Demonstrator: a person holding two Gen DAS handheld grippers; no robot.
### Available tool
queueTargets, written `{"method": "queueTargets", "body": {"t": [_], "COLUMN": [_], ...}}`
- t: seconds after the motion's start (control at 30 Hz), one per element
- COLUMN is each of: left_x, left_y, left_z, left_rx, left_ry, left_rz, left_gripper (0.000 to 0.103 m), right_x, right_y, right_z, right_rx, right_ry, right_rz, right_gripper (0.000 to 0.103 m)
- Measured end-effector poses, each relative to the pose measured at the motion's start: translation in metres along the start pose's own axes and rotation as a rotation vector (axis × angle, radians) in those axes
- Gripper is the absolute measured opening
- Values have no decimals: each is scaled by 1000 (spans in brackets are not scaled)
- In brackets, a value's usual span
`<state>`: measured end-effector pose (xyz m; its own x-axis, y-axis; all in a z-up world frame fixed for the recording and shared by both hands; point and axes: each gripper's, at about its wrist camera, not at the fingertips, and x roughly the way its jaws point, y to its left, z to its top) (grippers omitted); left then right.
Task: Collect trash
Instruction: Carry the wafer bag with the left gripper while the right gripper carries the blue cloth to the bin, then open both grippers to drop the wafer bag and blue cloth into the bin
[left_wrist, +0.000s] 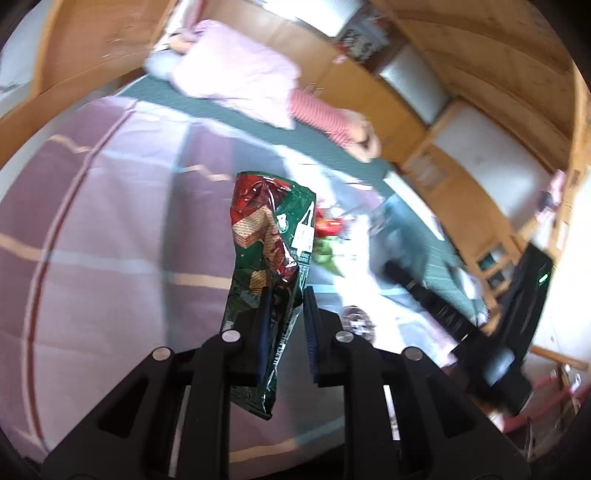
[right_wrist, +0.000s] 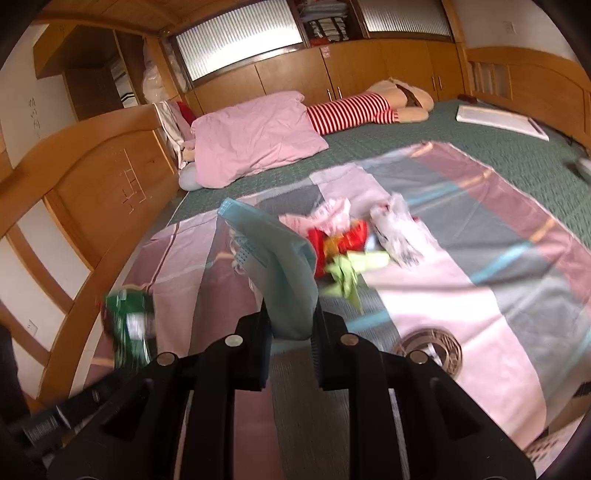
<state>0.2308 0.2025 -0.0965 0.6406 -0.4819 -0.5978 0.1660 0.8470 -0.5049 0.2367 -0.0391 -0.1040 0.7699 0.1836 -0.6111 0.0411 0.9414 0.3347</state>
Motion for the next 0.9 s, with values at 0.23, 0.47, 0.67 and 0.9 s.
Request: {"method": "queueTargets", "body": {"t": [0.23,0.47,0.67,0.9], "left_x": [-2,13,38,77], "left_y": [-38,-98,-177,-256], "left_z": [-12,-33,-69,-144], "left_rx": [111,174,279,396], "left_ry": [6,92,216,438], "left_rz": [-62,-268,-486,-628], "left_gripper": [18,18,18,18], "right_x": [-76,-182,-195,-269], "right_y": [-34,-113,-200,-258], "right_z": [-6,-11,-88,-80], "right_rx": [42,-51,-5,261], "right_ry": [25,55,502,272], "right_rz": [17,-251,-473,-598], "right_gripper": [19,19,44,64]}}
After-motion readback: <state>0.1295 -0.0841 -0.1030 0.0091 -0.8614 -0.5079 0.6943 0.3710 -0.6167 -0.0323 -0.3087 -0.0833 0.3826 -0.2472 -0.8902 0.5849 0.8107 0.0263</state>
